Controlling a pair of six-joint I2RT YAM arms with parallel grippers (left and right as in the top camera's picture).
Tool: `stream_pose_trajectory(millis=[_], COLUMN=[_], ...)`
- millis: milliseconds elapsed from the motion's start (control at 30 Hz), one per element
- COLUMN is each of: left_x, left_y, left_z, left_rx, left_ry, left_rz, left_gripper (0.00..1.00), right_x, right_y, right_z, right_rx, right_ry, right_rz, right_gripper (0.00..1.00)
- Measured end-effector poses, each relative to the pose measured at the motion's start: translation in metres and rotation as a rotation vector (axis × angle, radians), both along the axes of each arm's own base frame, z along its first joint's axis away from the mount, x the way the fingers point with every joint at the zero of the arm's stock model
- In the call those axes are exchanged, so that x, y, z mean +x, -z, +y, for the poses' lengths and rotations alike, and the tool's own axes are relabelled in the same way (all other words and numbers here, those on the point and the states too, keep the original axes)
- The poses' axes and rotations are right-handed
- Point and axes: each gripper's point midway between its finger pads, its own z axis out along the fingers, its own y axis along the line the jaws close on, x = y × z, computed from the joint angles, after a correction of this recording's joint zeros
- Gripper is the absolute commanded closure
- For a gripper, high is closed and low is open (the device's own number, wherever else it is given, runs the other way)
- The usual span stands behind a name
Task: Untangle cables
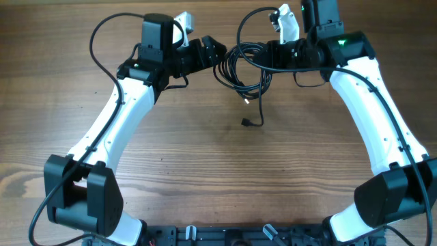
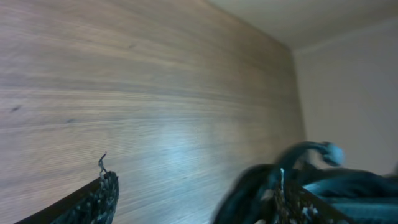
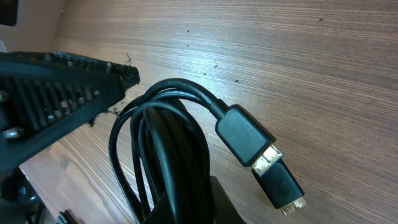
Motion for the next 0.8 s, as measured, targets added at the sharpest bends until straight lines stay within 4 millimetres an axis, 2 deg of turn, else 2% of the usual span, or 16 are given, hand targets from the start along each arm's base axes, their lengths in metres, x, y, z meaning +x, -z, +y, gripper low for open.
stream_pose_trajectory(millis=[233,367,533,600,700,800], left_x=[-0.008,-0.011,-0.016,-0.016,-0.017,-0.016], left_y=[-0.007,0.001,0.012,0.014,0.017,0.022], left_z=[-0.015,-0.022,-0.034,-0.036,-0.038,-0.040], left_rx=[-0.058,-0.069,-0.073,-0.074,-0.077,-0.078], left_ry=[0.105,0.152,0.190,0.201,0.210,0.214], left_rz=[-0.024,-0.007,0.014,0.014,0.019,0.031], left_gripper=[0.30,0.36,0.53,0.60,0.66,0.78], right_x=[0.000,0.000,0.000,0.000,0.000,0.000], right_y=[0.000,0.000,0.000,0.000,0.000,0.000], right_z=[0.000,0.000,-0.001,0.000,0.000,0.000], right_rx=[0.000,0.000,-0.001,-0.001,-0.001,0.001], right_ry=[0.000,0.000,0.002,0.001,0.001,0.000], right_rz=[0.000,0.000,0.000,0.000,0.000,0.001], right_gripper=[0.96,0.96,0.96,0.96,0.96,0.96])
